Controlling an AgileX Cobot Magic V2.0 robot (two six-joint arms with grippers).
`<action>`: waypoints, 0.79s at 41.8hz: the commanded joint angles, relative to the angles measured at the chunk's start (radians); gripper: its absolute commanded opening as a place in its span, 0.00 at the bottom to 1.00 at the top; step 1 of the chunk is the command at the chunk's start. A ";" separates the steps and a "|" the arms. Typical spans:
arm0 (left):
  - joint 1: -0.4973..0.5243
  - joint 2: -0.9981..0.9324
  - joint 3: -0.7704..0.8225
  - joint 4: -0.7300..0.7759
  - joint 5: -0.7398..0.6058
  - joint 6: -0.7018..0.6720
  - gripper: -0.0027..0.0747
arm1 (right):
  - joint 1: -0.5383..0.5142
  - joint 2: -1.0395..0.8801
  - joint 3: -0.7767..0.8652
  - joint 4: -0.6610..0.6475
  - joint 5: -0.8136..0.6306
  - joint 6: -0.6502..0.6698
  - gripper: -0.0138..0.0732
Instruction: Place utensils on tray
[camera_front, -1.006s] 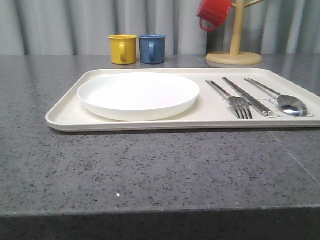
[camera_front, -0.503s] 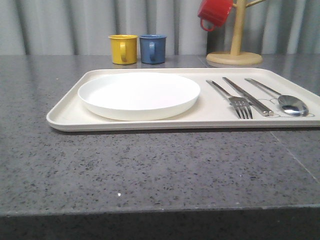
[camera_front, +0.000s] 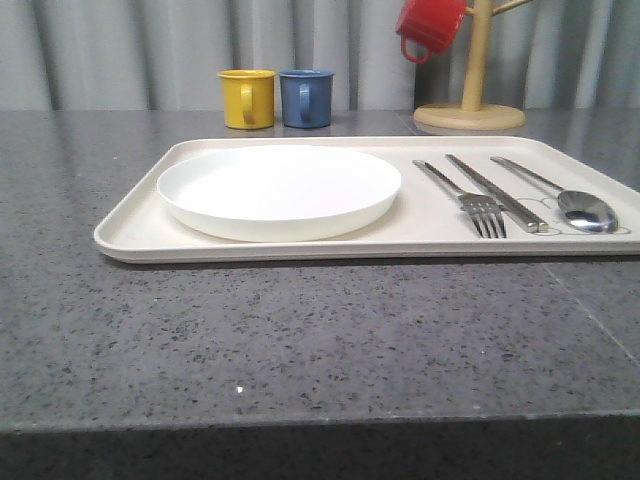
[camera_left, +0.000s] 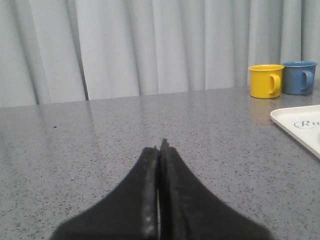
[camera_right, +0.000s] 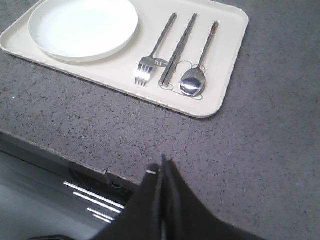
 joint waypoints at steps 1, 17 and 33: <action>-0.007 -0.020 0.015 -0.009 -0.079 -0.011 0.01 | -0.011 -0.057 0.062 -0.016 -0.176 -0.011 0.08; -0.007 -0.020 0.015 -0.009 -0.077 -0.011 0.01 | -0.121 -0.263 0.585 -0.015 -0.898 -0.011 0.08; -0.007 -0.020 0.015 -0.009 -0.077 -0.011 0.01 | -0.164 -0.340 0.820 0.013 -1.136 -0.011 0.08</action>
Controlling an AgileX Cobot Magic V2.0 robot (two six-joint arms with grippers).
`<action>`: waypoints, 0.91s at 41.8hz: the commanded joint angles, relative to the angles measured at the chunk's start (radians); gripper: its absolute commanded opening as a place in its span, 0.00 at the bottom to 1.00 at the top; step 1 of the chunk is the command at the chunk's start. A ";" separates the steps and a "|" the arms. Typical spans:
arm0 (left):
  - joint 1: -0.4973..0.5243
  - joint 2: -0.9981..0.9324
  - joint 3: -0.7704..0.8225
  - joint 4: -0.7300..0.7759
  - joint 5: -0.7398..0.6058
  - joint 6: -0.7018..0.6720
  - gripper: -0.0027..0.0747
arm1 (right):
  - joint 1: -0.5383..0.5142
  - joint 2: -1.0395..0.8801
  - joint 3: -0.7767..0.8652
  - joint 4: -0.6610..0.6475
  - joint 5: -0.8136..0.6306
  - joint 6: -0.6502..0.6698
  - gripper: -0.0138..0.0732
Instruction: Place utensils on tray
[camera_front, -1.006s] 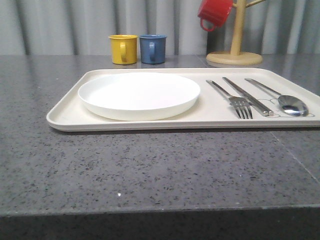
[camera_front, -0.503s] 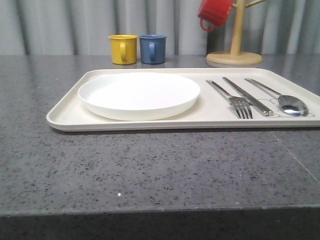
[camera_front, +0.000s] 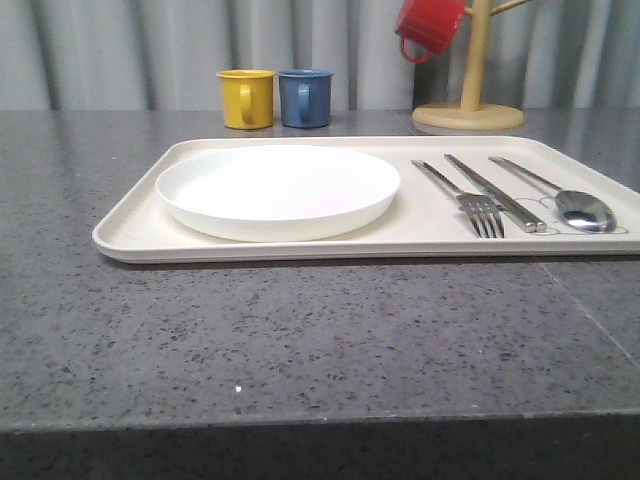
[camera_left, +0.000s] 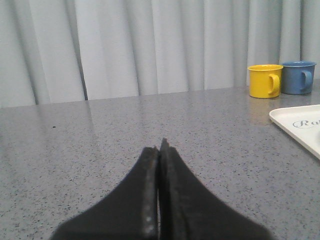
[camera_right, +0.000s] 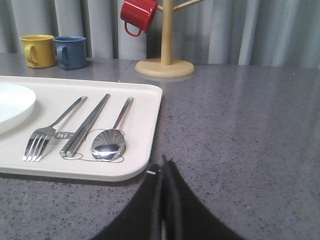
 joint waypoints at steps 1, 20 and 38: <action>-0.007 -0.020 0.015 -0.009 -0.077 -0.011 0.01 | -0.006 -0.016 -0.002 0.008 -0.108 -0.011 0.08; -0.007 -0.020 0.015 -0.009 -0.077 -0.011 0.01 | -0.006 -0.017 0.002 -0.081 -0.132 0.118 0.08; -0.007 -0.020 0.015 -0.009 -0.077 -0.011 0.01 | -0.006 -0.017 0.002 -0.081 -0.169 0.118 0.08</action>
